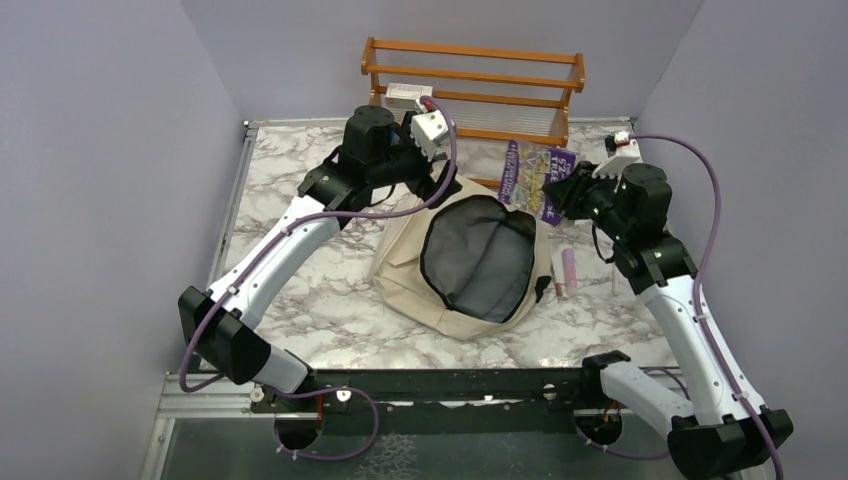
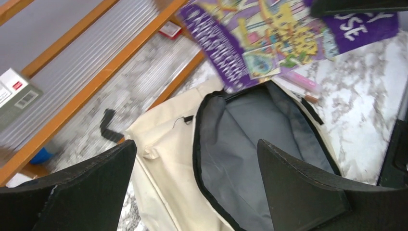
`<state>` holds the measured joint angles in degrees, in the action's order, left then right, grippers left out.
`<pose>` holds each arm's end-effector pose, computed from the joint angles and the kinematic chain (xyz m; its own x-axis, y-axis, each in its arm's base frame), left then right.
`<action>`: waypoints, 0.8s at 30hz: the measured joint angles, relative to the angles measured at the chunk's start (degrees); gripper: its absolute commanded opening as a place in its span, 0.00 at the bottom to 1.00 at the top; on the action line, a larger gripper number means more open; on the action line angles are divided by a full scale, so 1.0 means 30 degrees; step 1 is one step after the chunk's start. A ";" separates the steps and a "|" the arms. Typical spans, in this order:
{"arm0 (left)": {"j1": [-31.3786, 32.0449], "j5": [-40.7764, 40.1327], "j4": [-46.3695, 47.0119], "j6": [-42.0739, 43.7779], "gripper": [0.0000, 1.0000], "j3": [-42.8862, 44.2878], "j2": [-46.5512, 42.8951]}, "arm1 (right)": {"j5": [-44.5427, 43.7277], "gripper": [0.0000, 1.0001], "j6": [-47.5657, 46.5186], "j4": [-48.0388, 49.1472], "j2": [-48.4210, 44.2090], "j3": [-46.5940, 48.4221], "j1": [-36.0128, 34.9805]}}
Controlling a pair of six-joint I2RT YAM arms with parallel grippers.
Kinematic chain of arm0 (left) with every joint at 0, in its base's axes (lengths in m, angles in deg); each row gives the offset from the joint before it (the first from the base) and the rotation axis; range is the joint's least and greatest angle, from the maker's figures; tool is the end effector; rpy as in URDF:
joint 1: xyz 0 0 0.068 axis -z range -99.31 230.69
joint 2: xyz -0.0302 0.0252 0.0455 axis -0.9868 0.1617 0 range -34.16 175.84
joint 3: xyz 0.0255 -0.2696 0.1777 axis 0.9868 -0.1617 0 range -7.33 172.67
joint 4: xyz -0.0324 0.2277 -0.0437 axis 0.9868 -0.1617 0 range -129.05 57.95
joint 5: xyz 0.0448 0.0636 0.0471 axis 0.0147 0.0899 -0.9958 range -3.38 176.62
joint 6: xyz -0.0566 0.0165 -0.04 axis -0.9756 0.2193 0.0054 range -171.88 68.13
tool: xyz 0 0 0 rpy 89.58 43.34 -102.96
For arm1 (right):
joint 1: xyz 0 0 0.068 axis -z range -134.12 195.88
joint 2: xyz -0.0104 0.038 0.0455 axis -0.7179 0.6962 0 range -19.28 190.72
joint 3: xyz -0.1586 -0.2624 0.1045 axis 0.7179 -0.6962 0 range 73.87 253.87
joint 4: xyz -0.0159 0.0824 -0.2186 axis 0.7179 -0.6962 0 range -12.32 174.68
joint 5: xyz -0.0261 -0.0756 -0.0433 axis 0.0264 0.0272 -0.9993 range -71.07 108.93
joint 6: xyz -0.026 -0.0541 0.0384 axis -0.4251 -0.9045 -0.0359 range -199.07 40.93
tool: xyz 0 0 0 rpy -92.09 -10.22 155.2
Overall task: Pack the student bag
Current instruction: Place the book in the student bag.
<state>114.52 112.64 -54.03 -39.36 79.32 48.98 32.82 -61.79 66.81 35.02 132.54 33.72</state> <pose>0.2464 -0.1961 0.4608 -0.0735 0.2837 -0.9561 0.8829 0.4644 0.0700 0.1662 0.0502 0.4163 -0.3463 0.2204 -0.9119 -0.3453 0.8738 0.3423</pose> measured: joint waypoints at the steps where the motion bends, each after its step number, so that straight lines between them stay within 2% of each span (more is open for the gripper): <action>1: 0.0022 -0.0342 0.0102 -0.0182 0.95 0.0000 0.0131 | -0.1384 0.01 0.0357 -0.0481 -0.0066 0.0044 -0.0007; 6: 0.1151 -0.3410 0.0386 -0.0780 0.94 0.0000 0.1195 | -0.7118 0.00 0.1625 -0.3308 0.0692 0.0678 0.0073; 9: 0.2550 -0.5100 0.0219 -0.1144 0.92 0.0066 0.2157 | -0.8757 0.00 0.2011 -0.4306 0.1333 0.0714 0.0736; 12: 0.3555 -0.6521 -0.0197 -0.1479 0.92 0.0073 0.3133 | -0.8539 0.00 0.2273 -0.4750 0.1894 0.0714 0.2463; 17: 0.4976 -0.8910 -0.0678 -0.1821 0.91 0.0073 0.4452 | -0.6207 0.01 0.2732 -0.4590 0.2506 0.0401 0.6492; 24: 0.6543 -1.1715 -0.1508 -0.2368 0.90 0.0160 0.6499 | -0.4044 0.00 0.2936 -0.4597 0.2499 -0.0131 0.6819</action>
<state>134.15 77.50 -58.56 -46.47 79.80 68.47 20.69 -52.98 53.02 42.52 132.15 54.18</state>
